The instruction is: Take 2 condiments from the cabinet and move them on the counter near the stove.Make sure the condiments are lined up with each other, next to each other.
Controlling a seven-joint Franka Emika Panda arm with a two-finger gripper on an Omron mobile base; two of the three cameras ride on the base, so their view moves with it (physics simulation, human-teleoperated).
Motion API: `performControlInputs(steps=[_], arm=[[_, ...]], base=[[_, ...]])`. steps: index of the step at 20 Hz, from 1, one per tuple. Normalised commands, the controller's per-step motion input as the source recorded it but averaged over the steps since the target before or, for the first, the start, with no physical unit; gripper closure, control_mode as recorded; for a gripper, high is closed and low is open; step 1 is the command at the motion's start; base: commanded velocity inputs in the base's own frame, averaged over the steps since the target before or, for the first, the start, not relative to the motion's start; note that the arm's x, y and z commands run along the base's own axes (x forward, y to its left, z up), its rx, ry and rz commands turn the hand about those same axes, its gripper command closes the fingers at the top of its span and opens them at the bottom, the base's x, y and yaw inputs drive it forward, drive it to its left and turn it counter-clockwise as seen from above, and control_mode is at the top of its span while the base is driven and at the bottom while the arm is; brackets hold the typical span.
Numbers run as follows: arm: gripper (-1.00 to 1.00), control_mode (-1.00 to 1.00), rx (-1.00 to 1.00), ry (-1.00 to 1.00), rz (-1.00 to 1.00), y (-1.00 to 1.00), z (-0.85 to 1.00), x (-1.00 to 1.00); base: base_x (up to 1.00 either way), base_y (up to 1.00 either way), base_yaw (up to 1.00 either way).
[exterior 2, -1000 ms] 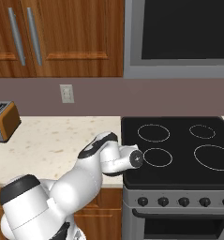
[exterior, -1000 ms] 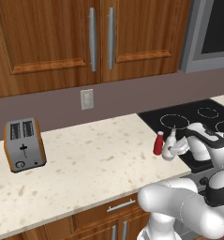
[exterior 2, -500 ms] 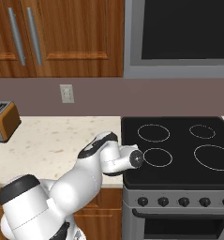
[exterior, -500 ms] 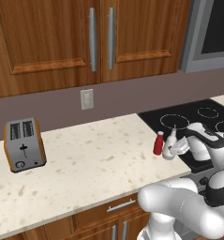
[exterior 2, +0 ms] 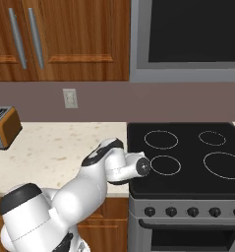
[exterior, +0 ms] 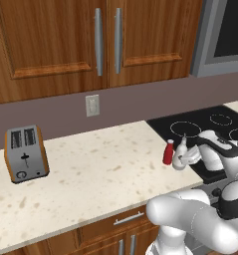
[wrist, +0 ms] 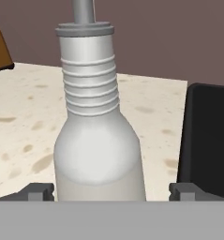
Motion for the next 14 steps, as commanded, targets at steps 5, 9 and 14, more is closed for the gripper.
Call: performControlInputs(steps=[5,9,14], arm=[[-1.00,-1.00,0.00,0.00,0.00,0.00,0.00,0.00],[-1.00,-1.00,0.00,0.00,0.00,0.00,0.00,-0.03],[-1.00,-1.00,0.00,-0.01,0.00,0.00,0.00,-0.14]], base=[[0.00,0.00,0.00],[0.00,0.00,0.00],[0.00,0.00,0.00]])
